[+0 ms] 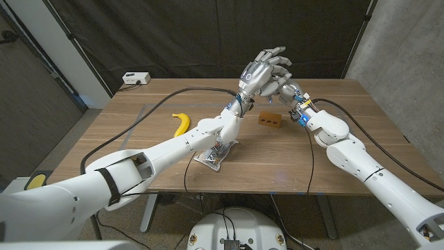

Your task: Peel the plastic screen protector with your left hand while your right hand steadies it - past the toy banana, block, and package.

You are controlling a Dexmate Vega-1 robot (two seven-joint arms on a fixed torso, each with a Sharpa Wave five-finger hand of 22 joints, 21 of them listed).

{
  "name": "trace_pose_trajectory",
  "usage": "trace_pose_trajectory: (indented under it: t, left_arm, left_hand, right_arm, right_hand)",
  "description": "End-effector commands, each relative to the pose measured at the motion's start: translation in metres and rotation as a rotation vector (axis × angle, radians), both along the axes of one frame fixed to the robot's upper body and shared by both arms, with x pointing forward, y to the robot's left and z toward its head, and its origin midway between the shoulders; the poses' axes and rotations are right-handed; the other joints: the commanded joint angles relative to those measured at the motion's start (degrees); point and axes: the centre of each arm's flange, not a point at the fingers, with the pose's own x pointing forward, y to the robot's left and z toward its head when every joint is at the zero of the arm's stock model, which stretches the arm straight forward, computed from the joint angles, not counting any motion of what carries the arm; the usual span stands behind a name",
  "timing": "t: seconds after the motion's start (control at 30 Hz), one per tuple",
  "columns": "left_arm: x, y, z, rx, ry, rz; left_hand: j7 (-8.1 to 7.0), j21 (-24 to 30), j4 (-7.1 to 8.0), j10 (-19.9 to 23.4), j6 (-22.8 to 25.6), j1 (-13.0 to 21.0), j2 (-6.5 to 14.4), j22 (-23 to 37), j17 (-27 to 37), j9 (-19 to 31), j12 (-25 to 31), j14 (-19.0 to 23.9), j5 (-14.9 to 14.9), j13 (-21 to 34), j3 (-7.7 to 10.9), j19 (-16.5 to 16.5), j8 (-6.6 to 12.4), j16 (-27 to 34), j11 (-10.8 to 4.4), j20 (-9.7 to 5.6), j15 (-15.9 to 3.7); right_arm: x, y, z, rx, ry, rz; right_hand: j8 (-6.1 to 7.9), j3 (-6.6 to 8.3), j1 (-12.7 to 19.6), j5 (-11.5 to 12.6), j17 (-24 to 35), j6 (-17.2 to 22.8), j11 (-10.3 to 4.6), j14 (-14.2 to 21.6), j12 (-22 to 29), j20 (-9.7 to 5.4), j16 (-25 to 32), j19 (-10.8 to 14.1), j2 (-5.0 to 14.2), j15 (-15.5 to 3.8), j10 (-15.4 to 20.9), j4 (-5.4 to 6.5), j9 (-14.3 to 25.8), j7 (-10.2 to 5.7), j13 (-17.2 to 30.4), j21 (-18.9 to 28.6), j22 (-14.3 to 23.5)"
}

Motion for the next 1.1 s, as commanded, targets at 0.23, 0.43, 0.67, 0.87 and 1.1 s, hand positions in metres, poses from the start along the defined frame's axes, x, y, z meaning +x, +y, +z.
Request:
trace_pose_trajectory:
  t: [0.23, 0.43, 0.67, 0.87, 1.1]
  left_arm:
    - [0.001, -0.003, -0.009, 0.084, 0.015, -0.007]
    - [0.000, -0.003, -0.011, 0.099, 0.035, -0.035]
    - [-0.003, -0.004, -0.014, 0.140, 0.047, -0.068]
    - [-0.008, -0.002, -0.017, 0.092, 0.036, -0.119]
    - [-0.011, 0.005, -0.021, 0.002, 0.049, -0.185]
  left_hand:
    - [-3.35, 0.74, 0.10, 1.20, 3.75, 0.61, -0.26, -0.02, 0.31, 1.66, 0.16, 0.71, 0.69, 0.42, -0.44, 0.35, 3.58, 0.08, -0.70, -0.57, -9.85]
    - [-3.30, 0.92, 0.18, 1.33, 3.50, 0.77, -0.25, -0.08, 0.40, 1.80, 0.16, 0.76, 1.17, 0.64, -0.68, 0.31, 3.58, 0.01, -0.70, -0.92, -9.86]
    - [-3.39, 1.02, 0.22, 1.30, 3.33, 0.82, -0.25, -0.11, 0.44, 1.86, 0.12, 0.72, 1.36, 0.72, -0.79, 0.36, 3.55, -0.05, -0.68, -1.04, -9.85]
    - [-3.54, 1.04, 0.33, 1.07, 2.82, 0.82, -0.17, -0.13, 0.51, 1.95, -0.03, 0.82, 1.56, 0.79, -0.92, 0.16, 3.41, -0.04, -0.65, -1.36, -9.88]
    - [-3.27, 1.20, 0.52, 1.36, 2.30, 0.92, 0.29, -0.17, 0.63, 2.09, 0.03, 1.60, 1.80, 0.93, -0.92, 0.22, 3.34, 0.25, -0.65, -1.18, -10.01]
  right_arm:
    - [0.003, -0.002, -0.001, 0.038, 0.001, 0.003]
    - [0.003, -0.003, -0.001, 0.044, -0.002, -0.003]
    - [0.003, -0.004, -0.001, 0.052, -0.004, -0.010]
    - [0.004, -0.004, -0.001, 0.051, -0.002, -0.023]
    - [0.006, -0.003, 0.000, 0.049, -0.001, -0.033]
  right_hand:
    - [0.20, 4.37, 0.58, 0.44, 0.14, 2.50, -0.81, -1.50, 0.48, -6.65, 0.27, 0.58, 0.02, -2.05, 1.97, -3.78, 0.22, 1.91, 0.00, -0.08, 0.04]
    - [0.06, 4.33, 0.50, 0.50, 0.13, 2.51, -0.74, -1.47, 0.55, -6.65, 0.25, 0.59, -0.05, -2.04, 1.89, -3.70, 0.12, 1.99, 0.03, -0.09, 0.01]
    - [0.04, 4.34, 0.53, 0.55, 0.05, 2.44, -0.75, -1.48, 0.64, -6.65, 0.19, 0.59, -0.01, -2.04, 1.84, -3.69, 0.23, 1.78, 0.13, -0.11, -0.03]
    - [0.01, 4.39, 0.49, 0.60, 0.34, 2.44, -0.75, -1.51, 0.62, -6.66, 0.33, 0.75, -0.04, -1.98, 1.77, -3.65, 0.26, 1.74, 0.11, 0.02, 0.04]
    - [-0.07, 4.43, 0.51, 0.63, 0.32, 2.53, -0.69, -1.65, 0.58, -6.65, 0.24, 0.62, -0.03, -2.03, 1.73, -3.66, 0.15, 1.82, 0.01, -0.11, -0.10]
